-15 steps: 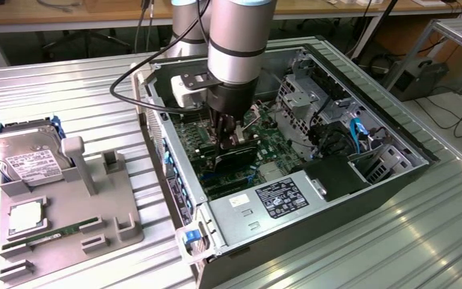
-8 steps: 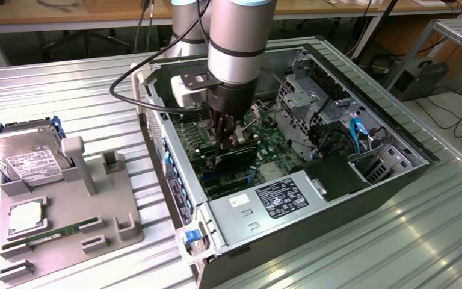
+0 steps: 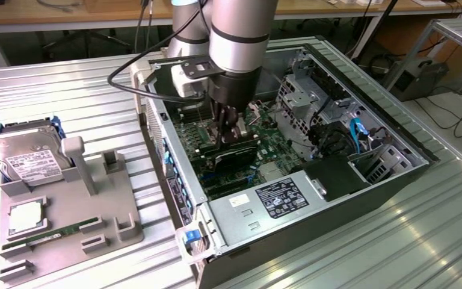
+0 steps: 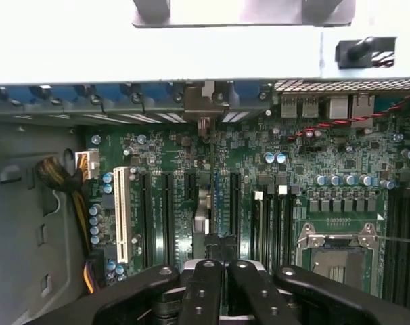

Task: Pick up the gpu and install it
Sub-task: 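Press down on the gpu until it lock into place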

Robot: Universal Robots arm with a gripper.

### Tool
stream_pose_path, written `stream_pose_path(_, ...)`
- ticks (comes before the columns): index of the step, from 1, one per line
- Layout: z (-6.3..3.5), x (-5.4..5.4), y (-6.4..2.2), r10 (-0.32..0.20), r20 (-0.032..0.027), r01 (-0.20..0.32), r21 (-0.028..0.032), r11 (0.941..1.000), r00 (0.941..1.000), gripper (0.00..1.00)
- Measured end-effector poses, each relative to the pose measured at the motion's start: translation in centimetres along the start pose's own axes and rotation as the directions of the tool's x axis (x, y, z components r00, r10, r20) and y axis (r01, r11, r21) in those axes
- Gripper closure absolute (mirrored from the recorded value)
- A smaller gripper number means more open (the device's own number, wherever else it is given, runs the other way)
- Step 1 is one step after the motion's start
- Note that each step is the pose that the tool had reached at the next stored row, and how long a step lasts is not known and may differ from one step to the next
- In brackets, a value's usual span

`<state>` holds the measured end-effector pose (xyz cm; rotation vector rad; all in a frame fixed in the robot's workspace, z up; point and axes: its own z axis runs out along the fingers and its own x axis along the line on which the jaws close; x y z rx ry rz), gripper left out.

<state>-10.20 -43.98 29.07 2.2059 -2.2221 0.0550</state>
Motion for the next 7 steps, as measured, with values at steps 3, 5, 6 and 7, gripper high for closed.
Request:
stream_pose_path(3, -0.10, 0.00, 0.00, 0.000, 0.0002, 0.000, 0.0001, 1.0000, 1.0000, 0.89)
stream_pose_path(5, -0.11, 0.00, 0.00, 0.000, 0.0000, 0.000, 0.0000, 1.0000, 1.0000, 0.89)
stream_pose_path(6, -0.11, 0.01, 0.00, 0.000, 0.0000, 0.000, 0.0000, 1.0000, 1.0000, 0.89)
stream_pose_path(7, -0.11, 0.00, 0.00, 0.000, 0.0000, 0.000, 0.0000, 1.0000, 1.0000, 0.89)
